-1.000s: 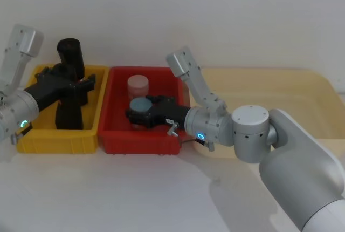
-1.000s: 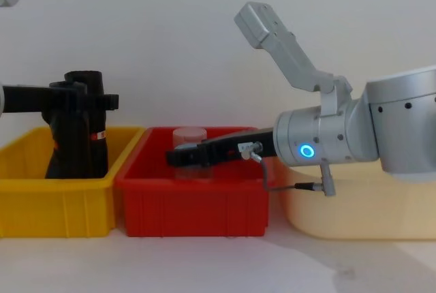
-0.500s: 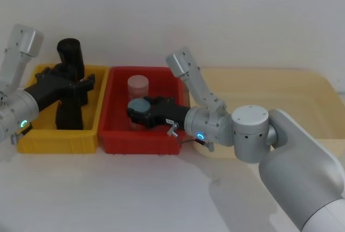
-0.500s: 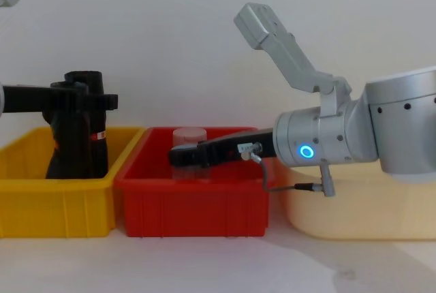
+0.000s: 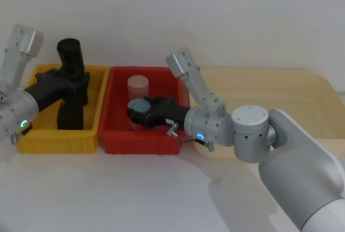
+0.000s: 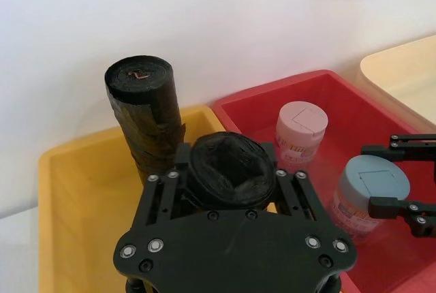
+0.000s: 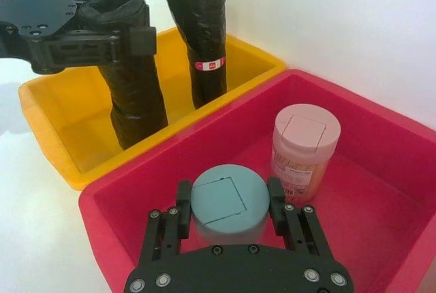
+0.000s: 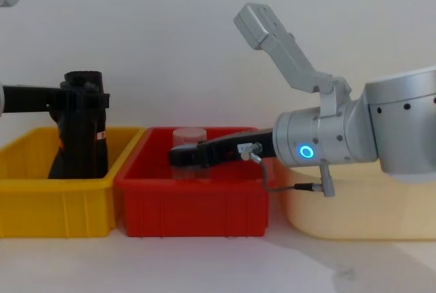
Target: Pick up the garbage bag with the one hand and transfer it to the other hand.
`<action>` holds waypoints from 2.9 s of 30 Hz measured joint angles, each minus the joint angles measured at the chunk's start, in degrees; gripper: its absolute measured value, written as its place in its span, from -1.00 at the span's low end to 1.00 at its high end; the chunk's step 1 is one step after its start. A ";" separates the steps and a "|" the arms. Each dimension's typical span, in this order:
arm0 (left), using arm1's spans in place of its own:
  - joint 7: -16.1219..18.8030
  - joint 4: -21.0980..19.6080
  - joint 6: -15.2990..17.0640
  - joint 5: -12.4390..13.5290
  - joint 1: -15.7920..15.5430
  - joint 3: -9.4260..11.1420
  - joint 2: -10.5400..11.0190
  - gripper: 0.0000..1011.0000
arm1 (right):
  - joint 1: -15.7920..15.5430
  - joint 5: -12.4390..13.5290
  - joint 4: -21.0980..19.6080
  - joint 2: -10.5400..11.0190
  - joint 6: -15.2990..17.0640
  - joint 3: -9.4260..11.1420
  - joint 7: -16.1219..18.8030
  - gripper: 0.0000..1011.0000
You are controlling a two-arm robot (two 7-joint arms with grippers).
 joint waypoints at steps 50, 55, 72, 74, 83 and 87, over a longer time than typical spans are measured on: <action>0.27 -1.39 -1.08 0.19 1.05 -1.48 -0.55 -0.33 | -0.37 0.67 -3.24 1.43 -0.97 -0.09 1.45 0.28; 0.65 -2.94 -0.60 -0.34 1.23 -2.24 -0.70 -0.33 | -0.52 1.06 -4.73 1.96 -1.46 0.18 1.52 0.28; -0.20 -8.35 2.49 -3.26 -3.06 -2.56 -1.76 -0.33 | -3.22 3.67 -17.18 7.65 -1.10 4.70 -0.49 0.28; -0.60 -8.43 2.82 -3.45 -4.31 -2.09 -2.02 -0.33 | -3.94 4.11 -18.97 8.67 -0.76 5.63 -1.13 0.28; -2.61 -5.67 3.85 -3.59 -10.07 1.01 -4.02 -0.33 | -7.69 5.57 -25.69 12.74 0.71 9.27 -3.85 0.28; -3.92 -2.49 4.08 -3.60 -13.38 3.20 -5.86 -0.33 | -10.02 6.26 -28.86 14.84 1.54 11.27 -5.53 0.28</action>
